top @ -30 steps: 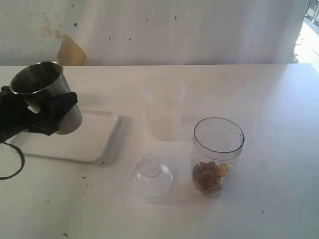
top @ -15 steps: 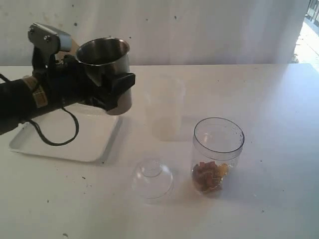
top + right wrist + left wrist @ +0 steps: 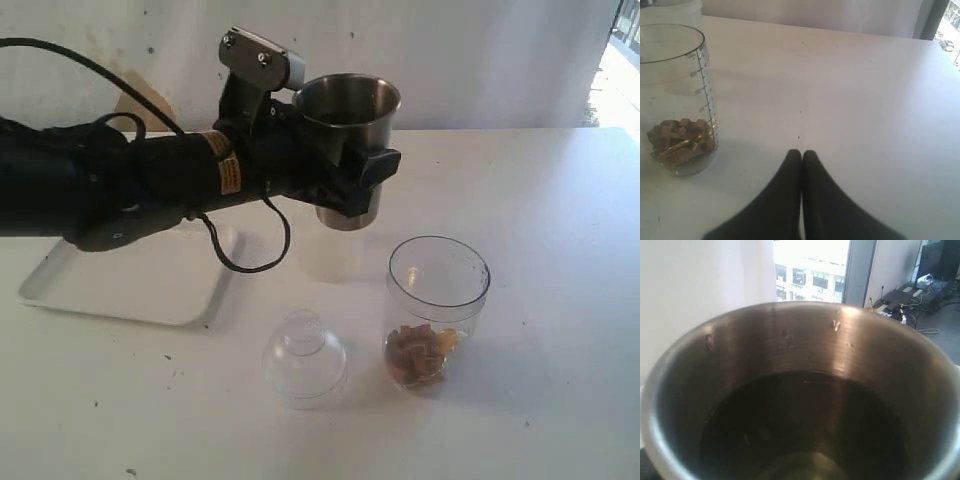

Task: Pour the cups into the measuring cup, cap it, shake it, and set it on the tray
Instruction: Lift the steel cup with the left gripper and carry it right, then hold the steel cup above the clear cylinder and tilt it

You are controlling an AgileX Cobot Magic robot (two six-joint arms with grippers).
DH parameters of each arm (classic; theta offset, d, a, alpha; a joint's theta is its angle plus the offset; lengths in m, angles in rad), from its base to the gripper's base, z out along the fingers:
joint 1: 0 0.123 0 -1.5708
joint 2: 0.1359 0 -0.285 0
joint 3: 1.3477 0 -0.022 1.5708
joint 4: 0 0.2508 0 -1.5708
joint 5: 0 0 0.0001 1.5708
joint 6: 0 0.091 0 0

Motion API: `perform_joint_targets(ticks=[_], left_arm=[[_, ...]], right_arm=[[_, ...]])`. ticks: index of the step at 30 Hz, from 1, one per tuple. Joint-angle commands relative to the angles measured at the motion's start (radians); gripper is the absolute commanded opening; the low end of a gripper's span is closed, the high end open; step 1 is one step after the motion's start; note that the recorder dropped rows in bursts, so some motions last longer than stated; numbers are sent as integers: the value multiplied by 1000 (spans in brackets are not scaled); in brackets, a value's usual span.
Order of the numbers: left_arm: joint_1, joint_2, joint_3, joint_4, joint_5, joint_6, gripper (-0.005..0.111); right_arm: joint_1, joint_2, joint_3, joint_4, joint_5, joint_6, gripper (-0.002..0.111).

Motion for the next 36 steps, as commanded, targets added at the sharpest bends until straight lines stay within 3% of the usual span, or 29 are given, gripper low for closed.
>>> perform_joint_targets(ticks=[1,7,13,19,24,36], left_arm=[[-5,38,-60,-2,-61,-6,0],[-16,83,-95,18,-111,-4,0],[-46,105,-166,59,-43,22,0],[-45,145,-214,117,-85,59,0],[-45,148,-213,162,-112,171,0],[-45,148,-209,202,-100,176,0]], right_arm=[[0,-4,1,-2,-13,3,0],[0,-4,1,-2,-13,3,0],[0,-4,1,-2,-13,3,0],[0,-4,1,-2,-13,3,0],[0,-4,1,-2,-13,3,0],[0,-4,1,-2,-13,3,0]])
